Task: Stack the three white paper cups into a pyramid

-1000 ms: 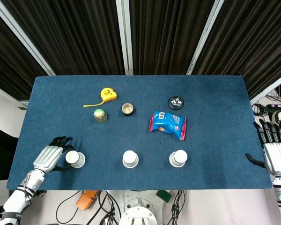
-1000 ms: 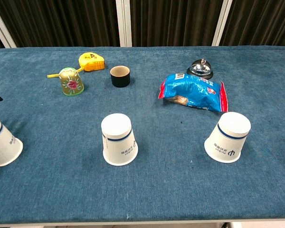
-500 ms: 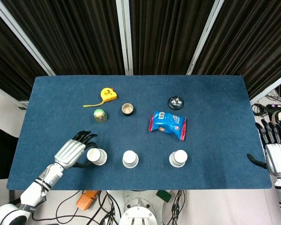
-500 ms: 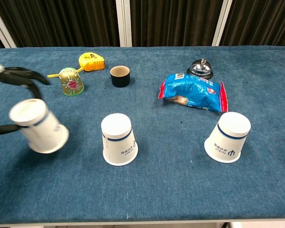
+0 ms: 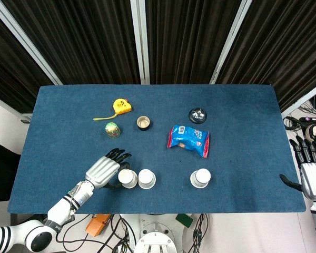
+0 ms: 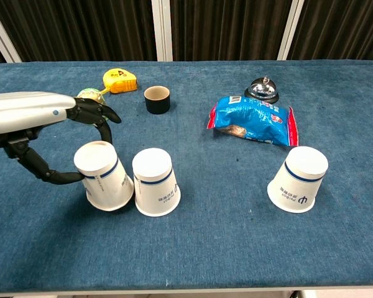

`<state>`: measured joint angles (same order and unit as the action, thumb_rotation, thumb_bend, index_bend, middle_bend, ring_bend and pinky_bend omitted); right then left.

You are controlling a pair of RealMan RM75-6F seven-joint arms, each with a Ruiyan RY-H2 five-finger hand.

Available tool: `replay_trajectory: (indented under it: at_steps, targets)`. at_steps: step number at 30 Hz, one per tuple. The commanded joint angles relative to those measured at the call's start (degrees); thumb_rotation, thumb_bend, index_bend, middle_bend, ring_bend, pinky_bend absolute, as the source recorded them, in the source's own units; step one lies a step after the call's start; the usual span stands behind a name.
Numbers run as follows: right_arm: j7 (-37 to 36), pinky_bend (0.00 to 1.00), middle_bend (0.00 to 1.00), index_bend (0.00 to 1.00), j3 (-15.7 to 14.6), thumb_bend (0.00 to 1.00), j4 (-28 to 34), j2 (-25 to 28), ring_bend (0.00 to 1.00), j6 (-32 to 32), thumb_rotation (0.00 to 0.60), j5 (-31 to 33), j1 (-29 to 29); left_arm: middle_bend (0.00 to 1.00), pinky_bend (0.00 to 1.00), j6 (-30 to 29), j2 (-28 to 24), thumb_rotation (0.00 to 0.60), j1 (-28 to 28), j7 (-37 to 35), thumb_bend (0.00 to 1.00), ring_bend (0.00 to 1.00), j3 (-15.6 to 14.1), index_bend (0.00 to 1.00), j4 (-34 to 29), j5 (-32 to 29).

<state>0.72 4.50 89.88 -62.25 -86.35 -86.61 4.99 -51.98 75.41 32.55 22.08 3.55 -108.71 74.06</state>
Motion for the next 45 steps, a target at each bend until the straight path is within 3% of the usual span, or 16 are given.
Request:
replay_trajectory:
  at_steps: [1, 7, 19, 27, 31, 39, 45]
  targets:
    - [-0.19, 0.00, 0.00, 0.00, 0.01, 0.27, -0.19, -0.04, 0.00, -0.04, 0.600, 0.15, -0.11, 0.10, 0.00, 0.14, 0.39, 0.600, 0.60, 0.63, 0.34, 0.00, -0.13, 0.41, 0.01, -0.87]
    - [-0.69, 0.00, 0.00, 0.00, -0.01, 0.27, -0.74, -0.26, 0.00, 0.23, 0.600, 0.28, -0.10, 0.10, 0.00, -0.48, 1.20, 0.600, 1.35, 2.07, 0.32, 0.00, -0.42, 0.40, 0.51, -2.59]
    - [0.23, 0.00, 0.00, 0.00, -0.49, 0.27, -0.45, -0.53, 0.00, 2.64, 0.600, -0.62, 1.30, 0.07, 0.00, -1.32, 0.94, 0.600, 1.90, 2.21, 0.23, 0.00, -1.83, 0.22, 0.11, -4.09]
    - [-0.79, 0.00, 0.00, 0.00, -4.15, 0.27, 4.08, 0.78, 0.00, 14.41, 0.600, -9.06, 9.22, 0.07, 0.00, -9.38, -4.39, 0.600, -2.44, -0.20, 0.21, 0.00, -3.13, 0.19, -2.44, -0.33]
    - [0.53, 0.00, 0.00, 0.01, -4.55, 0.27, 6.55, 0.32, 0.00, 21.19, 0.600, -11.29, 14.16, 0.07, 0.00, -14.24, -7.26, 0.600, -5.53, -2.54, 0.21, 0.00, -3.42, 0.19, -2.26, 0.88]
    - [4.49, 0.00, 0.00, 0.15, -3.62, 0.36, 7.94, -3.97, 0.00, 33.53, 0.600, -9.15, 22.35, 0.07, 0.00, -17.82, -10.42, 0.600, -9.60, -8.96, 0.21, 0.00, -3.77, 0.19, -0.08, 0.56]
    - [7.06, 0.00, 0.00, 0.21, -2.94, 0.41, 7.68, -6.48, 0.00, 37.43, 0.600, -6.35, 25.35, 0.07, 0.00, -18.48, -11.09, 0.600, -11.16, -11.52, 0.21, 0.00, -4.01, 0.19, 1.33, 1.06]
